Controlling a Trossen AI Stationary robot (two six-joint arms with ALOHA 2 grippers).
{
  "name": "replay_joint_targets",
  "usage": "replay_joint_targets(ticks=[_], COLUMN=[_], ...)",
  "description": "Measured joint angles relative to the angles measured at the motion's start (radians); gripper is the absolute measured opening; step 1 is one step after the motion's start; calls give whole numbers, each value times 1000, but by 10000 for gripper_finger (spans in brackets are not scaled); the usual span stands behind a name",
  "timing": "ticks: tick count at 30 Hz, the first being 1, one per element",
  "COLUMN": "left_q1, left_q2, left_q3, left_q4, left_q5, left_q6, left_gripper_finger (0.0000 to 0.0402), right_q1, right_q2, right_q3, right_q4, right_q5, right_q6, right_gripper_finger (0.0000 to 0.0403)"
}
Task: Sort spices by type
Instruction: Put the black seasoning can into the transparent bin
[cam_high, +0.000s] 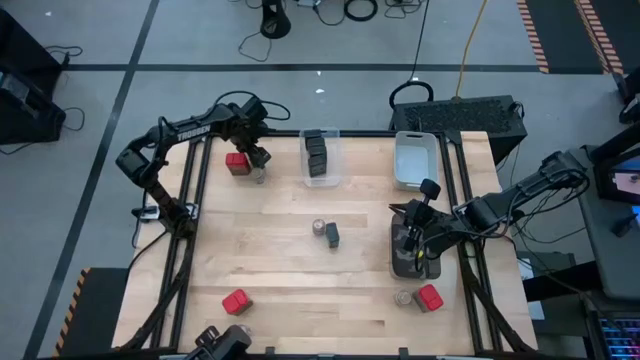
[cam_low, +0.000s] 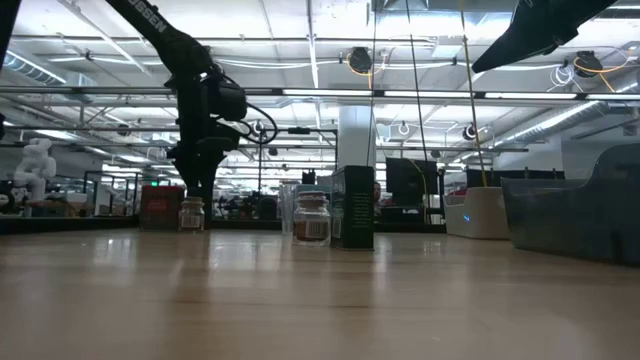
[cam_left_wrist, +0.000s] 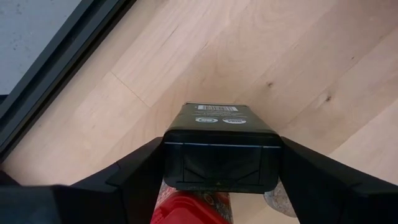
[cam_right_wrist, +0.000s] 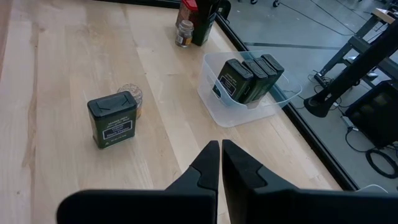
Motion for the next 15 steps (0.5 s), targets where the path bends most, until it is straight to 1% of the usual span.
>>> replay_joint_targets(ticks=[8, 15], left_q1=[0, -12], left_q2=[0, 0], left_q3=[6, 79], left_q4=[-1, -21], left_q5=[-3, -6], left_q6=[0, 0], left_gripper_finger=[279, 277], right_q1=[0, 0], right_q2=[0, 0], right_q3=[0, 0], right_q4=[0, 0], right_q5=[0, 0], right_q6=[0, 0], right_gripper_finger=[0, 0])
